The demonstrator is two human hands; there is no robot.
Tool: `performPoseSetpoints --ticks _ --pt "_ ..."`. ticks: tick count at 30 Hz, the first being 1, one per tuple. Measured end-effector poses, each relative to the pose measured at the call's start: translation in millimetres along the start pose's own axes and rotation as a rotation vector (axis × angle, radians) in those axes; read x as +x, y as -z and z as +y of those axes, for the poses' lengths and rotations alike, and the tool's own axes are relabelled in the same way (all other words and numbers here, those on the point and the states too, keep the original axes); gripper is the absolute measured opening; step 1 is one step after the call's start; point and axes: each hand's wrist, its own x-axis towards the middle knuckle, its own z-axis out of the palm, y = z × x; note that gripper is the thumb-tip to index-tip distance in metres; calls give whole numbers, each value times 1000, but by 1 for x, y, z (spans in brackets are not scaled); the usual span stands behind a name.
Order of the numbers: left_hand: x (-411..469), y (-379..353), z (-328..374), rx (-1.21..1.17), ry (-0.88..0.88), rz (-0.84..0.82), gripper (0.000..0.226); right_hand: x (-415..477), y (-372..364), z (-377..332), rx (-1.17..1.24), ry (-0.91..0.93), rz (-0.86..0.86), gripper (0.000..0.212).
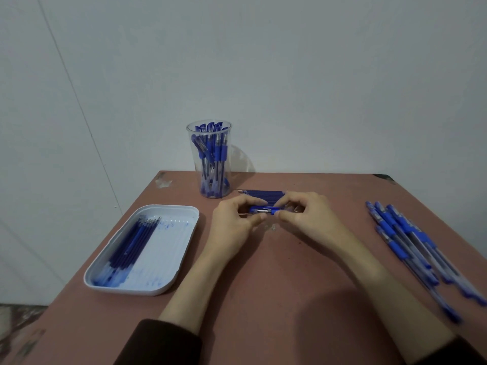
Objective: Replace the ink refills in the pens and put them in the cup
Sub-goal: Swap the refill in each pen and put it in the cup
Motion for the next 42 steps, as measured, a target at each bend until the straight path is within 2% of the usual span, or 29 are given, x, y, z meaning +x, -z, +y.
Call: performPoseSetpoints --ticks 3,4,6,8,11,13,17,19,26,31,35,38,40,42 --pt "0 0 1 -18 -11 -25 30 -2 0 -2 61 -2 -67 8" --pt "-1 1 2 -37 -23 -37 29 -3 0 -3 104 -13 -82 11" --pt "-3 1 4 -65 -58 -83 27 -6 -1 -5 127 -33 -95 37" --pt "-5 0 6 -79 -97 -140 27 -9 -1 -10 89 -64 -113 53" --pt "-7 -3 8 -117 -108 -175 39 -13 -2 -14 97 -62 -163 46" --pt "-8 -4 10 -175 -92 -179 43 -13 -2 -13 100 -41 -150 42" --pt "-8 -4 11 -265 -93 -154 43 -11 -6 -11 96 19 -61 56" --pt "-8 -4 12 -248 -117 -148 45 -10 -7 -10 64 24 14 54" --pt "-1 -3 0 -133 -145 -7 55 -10 1 -12 -72 15 88 26" --pt "2 -3 -7 -63 -200 75 55 -11 -1 -14 -27 17 123 26" --pt "1 1 -4 -10 -181 197 53 -9 -5 -13 3 71 130 28" --pt "1 9 5 150 -245 287 52 -2 -5 -13 62 117 107 12" --pt "8 21 12 270 -282 343 58 7 -3 -23 139 134 109 19" --pt "24 35 19 360 -231 372 69 21 2 -42 256 140 130 22"
